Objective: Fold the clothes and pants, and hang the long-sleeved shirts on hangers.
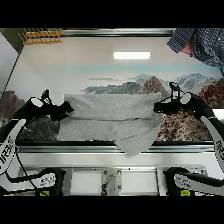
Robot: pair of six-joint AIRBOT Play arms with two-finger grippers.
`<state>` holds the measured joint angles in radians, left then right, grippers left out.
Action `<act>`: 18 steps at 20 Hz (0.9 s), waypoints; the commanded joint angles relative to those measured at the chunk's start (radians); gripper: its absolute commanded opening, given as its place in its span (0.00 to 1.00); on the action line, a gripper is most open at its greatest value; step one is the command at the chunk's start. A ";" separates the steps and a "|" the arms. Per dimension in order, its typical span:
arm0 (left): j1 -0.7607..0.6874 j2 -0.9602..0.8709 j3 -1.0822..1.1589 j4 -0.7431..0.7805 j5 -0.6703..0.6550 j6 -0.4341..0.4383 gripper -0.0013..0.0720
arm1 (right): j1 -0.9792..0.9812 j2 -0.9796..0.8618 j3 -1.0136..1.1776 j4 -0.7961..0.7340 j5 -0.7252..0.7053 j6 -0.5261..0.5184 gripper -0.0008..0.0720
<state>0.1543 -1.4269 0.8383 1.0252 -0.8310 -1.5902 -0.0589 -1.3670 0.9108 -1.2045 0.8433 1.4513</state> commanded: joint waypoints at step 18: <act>0.183 0.686 -0.558 0.203 -0.178 -0.278 0.70 | -0.132 0.446 0.033 -0.055 0.138 0.000 0.62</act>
<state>0.3557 -0.7799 0.3454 1.2232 -1.0237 -1.8122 -0.1905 -0.9257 0.9428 -1.2633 0.9810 1.4513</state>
